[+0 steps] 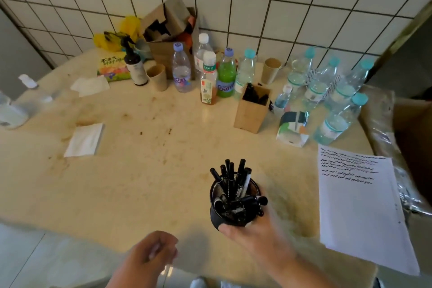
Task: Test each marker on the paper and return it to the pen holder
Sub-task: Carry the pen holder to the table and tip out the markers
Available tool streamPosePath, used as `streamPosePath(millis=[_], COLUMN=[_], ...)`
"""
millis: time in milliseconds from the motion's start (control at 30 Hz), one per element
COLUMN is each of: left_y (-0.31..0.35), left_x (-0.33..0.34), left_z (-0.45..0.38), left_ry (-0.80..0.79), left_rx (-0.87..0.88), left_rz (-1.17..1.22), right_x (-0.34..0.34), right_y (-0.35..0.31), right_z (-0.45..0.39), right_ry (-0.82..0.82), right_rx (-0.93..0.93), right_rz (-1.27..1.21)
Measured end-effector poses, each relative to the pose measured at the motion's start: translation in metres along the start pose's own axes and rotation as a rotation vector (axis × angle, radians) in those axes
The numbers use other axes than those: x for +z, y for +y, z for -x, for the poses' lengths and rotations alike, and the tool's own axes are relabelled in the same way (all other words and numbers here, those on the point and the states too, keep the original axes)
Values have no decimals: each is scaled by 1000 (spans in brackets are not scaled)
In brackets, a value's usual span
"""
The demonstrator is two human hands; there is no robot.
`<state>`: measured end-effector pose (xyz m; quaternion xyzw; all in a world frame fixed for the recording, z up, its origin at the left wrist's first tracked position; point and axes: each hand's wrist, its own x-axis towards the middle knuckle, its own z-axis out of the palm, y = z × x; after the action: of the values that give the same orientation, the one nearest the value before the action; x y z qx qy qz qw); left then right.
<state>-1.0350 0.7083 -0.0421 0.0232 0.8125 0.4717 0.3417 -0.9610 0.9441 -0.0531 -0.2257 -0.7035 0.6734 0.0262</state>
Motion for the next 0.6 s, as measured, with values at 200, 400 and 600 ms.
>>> streamPosePath(millis=[200,400,600], left_y=[7,8,4], left_x=[-7,-38,-88], left_z=[-30,-56,-102], left_ry=[82,102,11], left_rx=[-22,-36,-69], left_rz=[-40,-21,-47], right_x=[-1,25,65], right_y=[-3,-7,-13], right_z=[-52,-113,-174], right_ry=[-36,-50,-25], right_rx=[-9,-27,-15], right_rz=[91,297,458])
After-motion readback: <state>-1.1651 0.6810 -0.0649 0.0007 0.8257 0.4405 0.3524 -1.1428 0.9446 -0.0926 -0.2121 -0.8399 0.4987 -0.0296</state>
